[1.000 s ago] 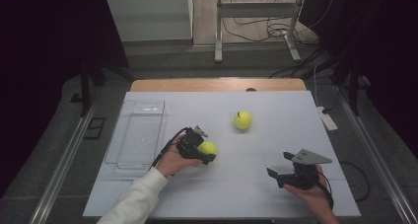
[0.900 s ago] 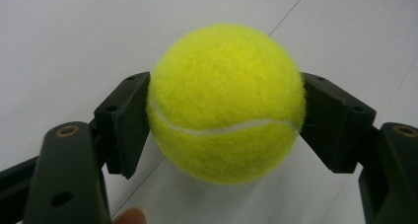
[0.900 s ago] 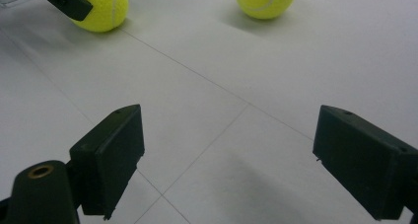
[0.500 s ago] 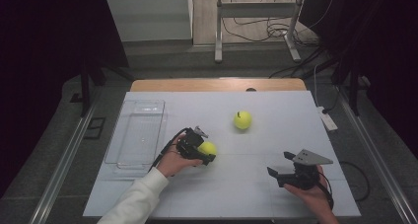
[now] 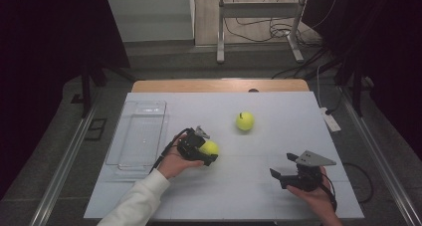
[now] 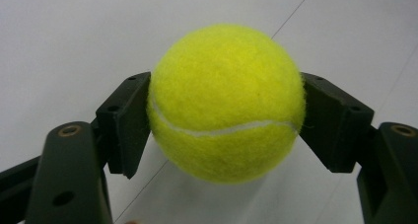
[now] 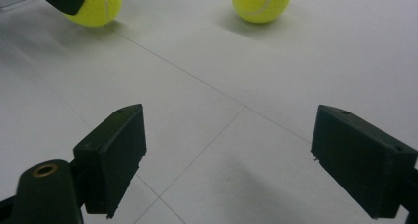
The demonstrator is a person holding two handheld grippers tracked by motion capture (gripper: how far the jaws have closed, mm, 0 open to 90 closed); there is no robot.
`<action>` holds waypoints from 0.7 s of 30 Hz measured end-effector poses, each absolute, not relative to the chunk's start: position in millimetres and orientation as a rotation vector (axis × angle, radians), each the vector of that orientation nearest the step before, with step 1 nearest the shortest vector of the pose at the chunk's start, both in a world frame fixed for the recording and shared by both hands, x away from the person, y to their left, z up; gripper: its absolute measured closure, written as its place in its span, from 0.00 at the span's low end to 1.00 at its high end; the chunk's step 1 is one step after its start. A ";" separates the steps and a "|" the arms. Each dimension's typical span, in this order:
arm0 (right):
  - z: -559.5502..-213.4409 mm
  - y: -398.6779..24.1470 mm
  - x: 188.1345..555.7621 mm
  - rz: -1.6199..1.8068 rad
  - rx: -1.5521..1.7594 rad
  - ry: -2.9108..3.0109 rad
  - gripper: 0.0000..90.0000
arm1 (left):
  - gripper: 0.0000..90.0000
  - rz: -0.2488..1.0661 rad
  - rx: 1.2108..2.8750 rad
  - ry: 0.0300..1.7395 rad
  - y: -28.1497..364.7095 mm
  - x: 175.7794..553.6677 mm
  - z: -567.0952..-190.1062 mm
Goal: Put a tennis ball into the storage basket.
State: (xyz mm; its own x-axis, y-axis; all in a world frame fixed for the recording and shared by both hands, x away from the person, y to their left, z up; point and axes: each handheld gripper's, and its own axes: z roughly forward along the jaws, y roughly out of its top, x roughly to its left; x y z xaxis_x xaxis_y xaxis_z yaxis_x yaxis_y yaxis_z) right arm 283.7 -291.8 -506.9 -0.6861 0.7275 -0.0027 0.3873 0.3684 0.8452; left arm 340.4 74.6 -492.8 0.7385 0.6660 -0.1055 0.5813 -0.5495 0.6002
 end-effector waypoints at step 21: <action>-507.0 -294.1 284.1 1.266 0.998 2.258 0.15 | 0.30 0.207 2.235 0.878 86.7 333.1 -469.9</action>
State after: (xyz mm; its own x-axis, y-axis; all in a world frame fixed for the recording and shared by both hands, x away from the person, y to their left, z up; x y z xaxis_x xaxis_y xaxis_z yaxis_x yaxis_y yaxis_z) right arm 284.1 -294.1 -507.0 -0.6834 0.7296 0.0253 0.4020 0.3472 0.8473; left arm 333.1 86.7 -469.9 0.7556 0.6467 -0.1043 0.5319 -0.5128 0.6738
